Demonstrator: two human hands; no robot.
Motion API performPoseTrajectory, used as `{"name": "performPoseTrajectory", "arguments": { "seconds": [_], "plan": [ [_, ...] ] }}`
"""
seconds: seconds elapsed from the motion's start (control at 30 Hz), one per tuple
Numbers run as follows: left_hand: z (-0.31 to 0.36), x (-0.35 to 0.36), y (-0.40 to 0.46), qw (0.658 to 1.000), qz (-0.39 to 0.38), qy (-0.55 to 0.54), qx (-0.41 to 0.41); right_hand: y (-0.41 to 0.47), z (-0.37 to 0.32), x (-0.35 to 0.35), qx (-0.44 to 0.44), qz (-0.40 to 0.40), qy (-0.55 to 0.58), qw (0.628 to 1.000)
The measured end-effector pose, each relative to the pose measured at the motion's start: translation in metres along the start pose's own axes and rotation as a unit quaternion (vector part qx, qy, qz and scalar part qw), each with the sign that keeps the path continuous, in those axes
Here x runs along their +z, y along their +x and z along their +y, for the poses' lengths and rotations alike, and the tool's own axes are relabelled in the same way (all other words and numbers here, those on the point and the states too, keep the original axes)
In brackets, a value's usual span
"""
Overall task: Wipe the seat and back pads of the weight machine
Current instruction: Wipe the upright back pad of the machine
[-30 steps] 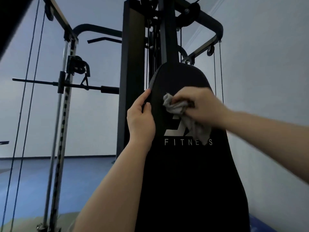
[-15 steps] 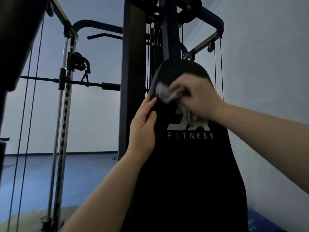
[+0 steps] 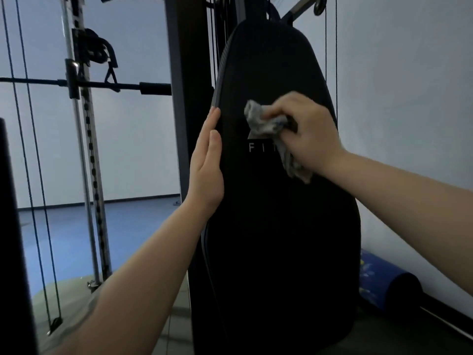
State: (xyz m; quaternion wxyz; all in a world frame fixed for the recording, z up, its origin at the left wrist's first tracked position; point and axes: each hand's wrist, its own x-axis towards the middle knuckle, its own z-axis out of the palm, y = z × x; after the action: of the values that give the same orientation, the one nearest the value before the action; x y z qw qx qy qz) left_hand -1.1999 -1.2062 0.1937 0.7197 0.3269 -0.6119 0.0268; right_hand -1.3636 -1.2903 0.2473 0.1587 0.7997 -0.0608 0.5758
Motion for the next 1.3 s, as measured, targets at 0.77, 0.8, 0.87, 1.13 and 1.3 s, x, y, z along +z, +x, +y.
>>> {"name": "performPoseTrajectory", "arguments": {
  "seconds": [0.77,0.8,0.87,1.13,1.3],
  "plan": [
    [-0.003,-0.019,-0.026,0.993,-0.04,-0.07,-0.081,-0.077,-0.038,0.03,-0.207,-0.135,-0.028,0.969],
    [-0.004,-0.017,-0.028,0.996,-0.045,-0.031,-0.068,-0.073,-0.029,0.022,-0.203,-0.12,-0.05,0.97],
    [-0.007,-0.012,-0.031,0.997,-0.044,0.048,-0.036,-0.054,-0.008,0.015,-0.074,0.004,-0.07,0.995],
    [-0.013,-0.003,-0.038,0.903,-0.06,0.405,0.128,-0.136,-0.027,0.04,-0.041,0.029,-0.029,0.998],
    [-0.018,0.002,-0.042,0.824,-0.104,0.524,0.19,-0.085,0.017,0.0,0.066,0.132,-0.074,0.986]
  ]
}}
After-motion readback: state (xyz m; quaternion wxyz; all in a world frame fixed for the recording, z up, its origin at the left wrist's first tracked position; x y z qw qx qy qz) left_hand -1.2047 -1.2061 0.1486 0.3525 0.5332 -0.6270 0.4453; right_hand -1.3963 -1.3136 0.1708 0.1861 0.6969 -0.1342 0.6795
